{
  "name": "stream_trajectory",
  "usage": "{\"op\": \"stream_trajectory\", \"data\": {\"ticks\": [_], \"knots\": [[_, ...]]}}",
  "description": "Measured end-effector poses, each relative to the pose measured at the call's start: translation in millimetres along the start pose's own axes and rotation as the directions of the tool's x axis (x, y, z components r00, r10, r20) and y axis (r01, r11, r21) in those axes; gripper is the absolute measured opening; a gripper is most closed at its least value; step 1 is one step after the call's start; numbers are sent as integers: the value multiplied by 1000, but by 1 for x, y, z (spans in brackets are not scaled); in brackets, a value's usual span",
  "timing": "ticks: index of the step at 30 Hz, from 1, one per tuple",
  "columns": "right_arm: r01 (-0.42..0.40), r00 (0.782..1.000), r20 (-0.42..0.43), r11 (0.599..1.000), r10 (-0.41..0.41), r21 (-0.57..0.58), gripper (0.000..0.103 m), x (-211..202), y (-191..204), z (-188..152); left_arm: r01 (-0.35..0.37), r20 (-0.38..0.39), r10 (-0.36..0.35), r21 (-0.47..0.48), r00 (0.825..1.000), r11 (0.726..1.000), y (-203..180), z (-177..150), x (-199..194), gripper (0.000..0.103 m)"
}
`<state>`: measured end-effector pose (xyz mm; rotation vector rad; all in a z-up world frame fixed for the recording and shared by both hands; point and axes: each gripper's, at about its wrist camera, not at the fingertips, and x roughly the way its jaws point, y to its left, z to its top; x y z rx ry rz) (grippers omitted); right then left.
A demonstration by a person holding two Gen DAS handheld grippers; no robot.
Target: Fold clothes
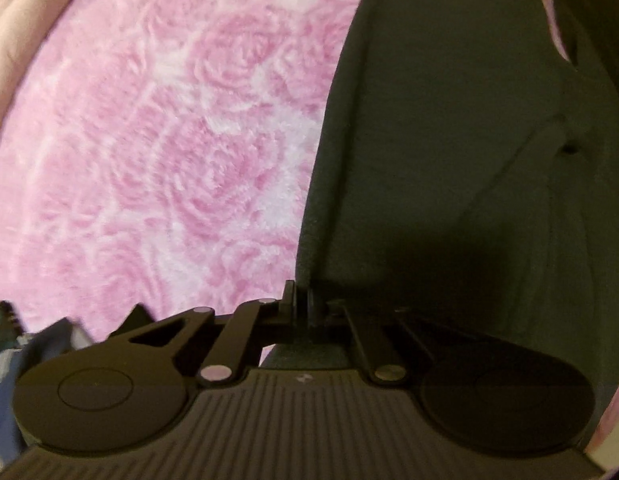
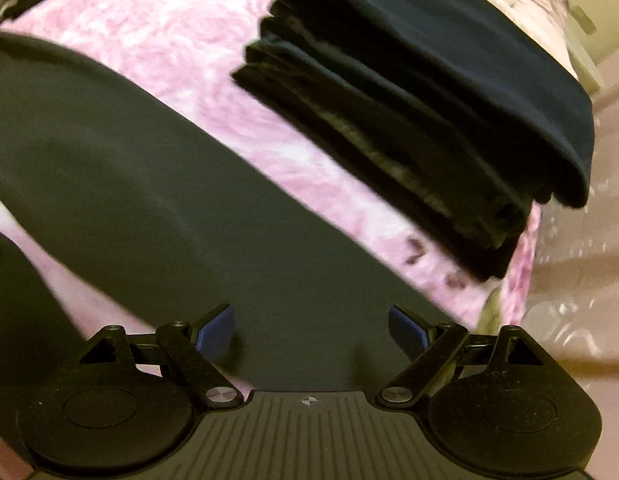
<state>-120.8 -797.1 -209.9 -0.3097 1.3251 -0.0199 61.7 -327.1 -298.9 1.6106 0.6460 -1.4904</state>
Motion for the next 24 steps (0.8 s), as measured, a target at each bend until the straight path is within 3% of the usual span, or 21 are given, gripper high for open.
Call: {"op": "stream_trajectory", "data": {"ticks": [4,10,12,13,14,15,19,21,22,24], "knots": [[-8,1000,24,988,12,-154,86,29,-35,-1,-68,-16,68,6,998,998,-24,0,-19,2],[-136,991,-34,947,131,-293,84,52,-55,-2,-154,-51,153,-2,987,988,-53,1,-27,2],[-178,984,-57,925,169,-336,48,60,-61,-3,-180,-69,180,9,981,984,-60,-1,-29,2],[-199,980,-69,913,187,-357,41,64,-65,-3,-186,-78,186,3,979,983,-62,-1,-30,2],[-221,975,-82,899,205,-377,19,68,-68,-4,-190,-86,188,-10,978,982,-64,-2,-31,2],[-216,976,-76,895,202,-391,5,65,-68,-5,-194,-91,191,-18,977,981,-67,-2,-35,2],[-96,993,21,904,115,-416,5,30,-57,-19,-224,-90,221,-27,971,974,-84,1,-52,2],[15,991,127,914,40,-406,5,2,-55,-24,-279,-59,277,-19,959,960,-91,4,-68,2],[87,980,201,918,-8,-386,5,-17,-53,-27,-323,-41,322,-35,946,946,-91,4,-80,2],[226,931,349,924,-111,-308,5,-61,-44,-41,-421,-8,422,-91,907,903,-90,2,-108,2]]}}
